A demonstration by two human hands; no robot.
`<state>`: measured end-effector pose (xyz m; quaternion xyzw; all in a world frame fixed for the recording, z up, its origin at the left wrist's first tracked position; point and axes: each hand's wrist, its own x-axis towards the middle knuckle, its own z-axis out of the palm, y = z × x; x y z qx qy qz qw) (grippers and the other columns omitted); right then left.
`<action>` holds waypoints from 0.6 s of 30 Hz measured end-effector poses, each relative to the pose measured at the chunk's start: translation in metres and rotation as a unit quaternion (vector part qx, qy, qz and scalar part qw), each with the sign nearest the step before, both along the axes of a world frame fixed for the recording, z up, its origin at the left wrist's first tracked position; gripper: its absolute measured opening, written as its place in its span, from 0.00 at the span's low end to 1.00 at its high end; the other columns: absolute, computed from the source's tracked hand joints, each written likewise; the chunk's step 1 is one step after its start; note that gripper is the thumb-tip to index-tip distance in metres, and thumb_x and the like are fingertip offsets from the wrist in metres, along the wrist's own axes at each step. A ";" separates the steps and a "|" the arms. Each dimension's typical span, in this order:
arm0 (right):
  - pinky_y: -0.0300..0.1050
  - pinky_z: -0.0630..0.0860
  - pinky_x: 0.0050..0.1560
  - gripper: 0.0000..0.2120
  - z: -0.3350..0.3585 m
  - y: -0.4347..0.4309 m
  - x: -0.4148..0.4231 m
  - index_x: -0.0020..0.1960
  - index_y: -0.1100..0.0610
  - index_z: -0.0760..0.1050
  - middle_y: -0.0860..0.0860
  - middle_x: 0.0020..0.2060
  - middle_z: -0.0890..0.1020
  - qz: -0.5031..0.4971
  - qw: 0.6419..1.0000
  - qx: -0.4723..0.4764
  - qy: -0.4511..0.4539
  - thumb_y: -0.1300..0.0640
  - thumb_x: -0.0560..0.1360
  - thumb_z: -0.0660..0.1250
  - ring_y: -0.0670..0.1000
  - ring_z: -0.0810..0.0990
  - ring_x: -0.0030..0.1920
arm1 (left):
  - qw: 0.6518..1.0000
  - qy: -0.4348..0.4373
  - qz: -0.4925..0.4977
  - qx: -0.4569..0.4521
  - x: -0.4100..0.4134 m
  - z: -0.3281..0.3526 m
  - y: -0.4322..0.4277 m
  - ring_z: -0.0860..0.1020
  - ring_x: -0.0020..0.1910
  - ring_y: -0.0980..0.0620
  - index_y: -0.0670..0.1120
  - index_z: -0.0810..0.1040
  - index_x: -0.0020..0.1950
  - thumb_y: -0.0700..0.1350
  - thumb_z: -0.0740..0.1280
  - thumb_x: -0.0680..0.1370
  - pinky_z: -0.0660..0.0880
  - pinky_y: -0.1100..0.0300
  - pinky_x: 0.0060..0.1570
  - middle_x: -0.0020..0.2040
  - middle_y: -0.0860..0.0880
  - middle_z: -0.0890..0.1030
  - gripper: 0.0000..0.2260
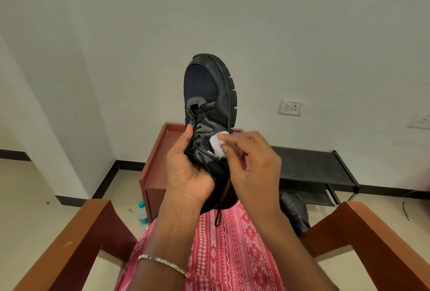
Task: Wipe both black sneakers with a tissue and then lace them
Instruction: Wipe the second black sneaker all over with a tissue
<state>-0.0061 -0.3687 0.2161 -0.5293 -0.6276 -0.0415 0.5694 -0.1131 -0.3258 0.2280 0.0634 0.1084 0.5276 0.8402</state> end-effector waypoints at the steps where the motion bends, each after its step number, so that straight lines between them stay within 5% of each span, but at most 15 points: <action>1: 0.48 0.79 0.48 0.10 0.003 0.005 0.001 0.56 0.55 0.84 0.48 0.47 0.81 -0.005 1.000 0.005 0.001 0.64 0.76 0.72 0.49 0.80 0.49 | 1.000 -0.002 -0.005 0.002 0.001 0.000 -0.001 0.85 0.48 0.40 0.36 0.83 0.57 0.49 0.68 0.78 0.81 0.42 0.52 0.56 0.37 0.84 0.17; 14: 0.34 0.78 0.48 0.10 -0.006 -0.024 0.003 0.54 0.57 0.85 0.47 0.45 0.84 0.017 0.999 -0.035 0.005 0.65 0.74 0.74 0.42 0.82 0.47 | 1.000 0.002 -0.008 0.005 -0.006 -0.002 0.006 0.82 0.56 0.41 0.38 0.84 0.57 0.50 0.67 0.79 0.78 0.43 0.60 0.60 0.38 0.82 0.17; 18: 0.42 0.80 0.48 0.09 0.011 0.003 0.003 0.54 0.57 0.85 0.49 0.46 0.83 -0.017 1.000 -0.002 0.006 0.64 0.76 0.72 0.46 0.81 0.48 | 0.999 0.009 -0.031 0.013 -0.002 0.001 0.000 0.84 0.54 0.42 0.35 0.85 0.55 0.50 0.66 0.80 0.79 0.44 0.56 0.57 0.37 0.83 0.19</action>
